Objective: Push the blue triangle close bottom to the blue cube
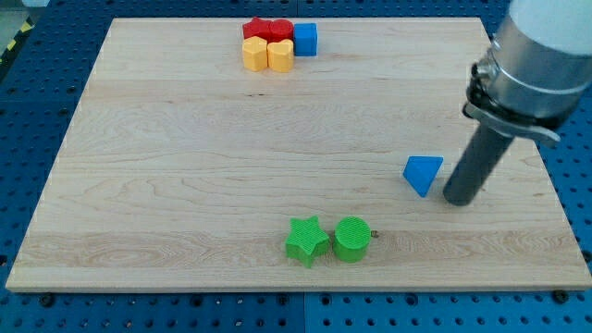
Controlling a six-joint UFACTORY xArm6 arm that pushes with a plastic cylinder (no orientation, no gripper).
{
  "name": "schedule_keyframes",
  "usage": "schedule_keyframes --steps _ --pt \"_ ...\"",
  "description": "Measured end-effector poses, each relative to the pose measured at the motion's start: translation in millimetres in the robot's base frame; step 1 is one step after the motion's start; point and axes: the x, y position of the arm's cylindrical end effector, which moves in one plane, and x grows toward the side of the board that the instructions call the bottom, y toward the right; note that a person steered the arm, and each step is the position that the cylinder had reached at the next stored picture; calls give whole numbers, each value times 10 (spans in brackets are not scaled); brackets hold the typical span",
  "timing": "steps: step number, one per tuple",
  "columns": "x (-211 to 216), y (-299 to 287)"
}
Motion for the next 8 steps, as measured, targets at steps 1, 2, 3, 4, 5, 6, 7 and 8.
schedule_keyframes --steps 1,2,3,4,5,6,7,8 --pt "-305 -523" --pt "-424 -689" --pt "-414 -672" --pt "-745 -994" --pt "-1222 -1277" --pt "-1169 -1056" --pt "-642 -849" --pt "-467 -1002"
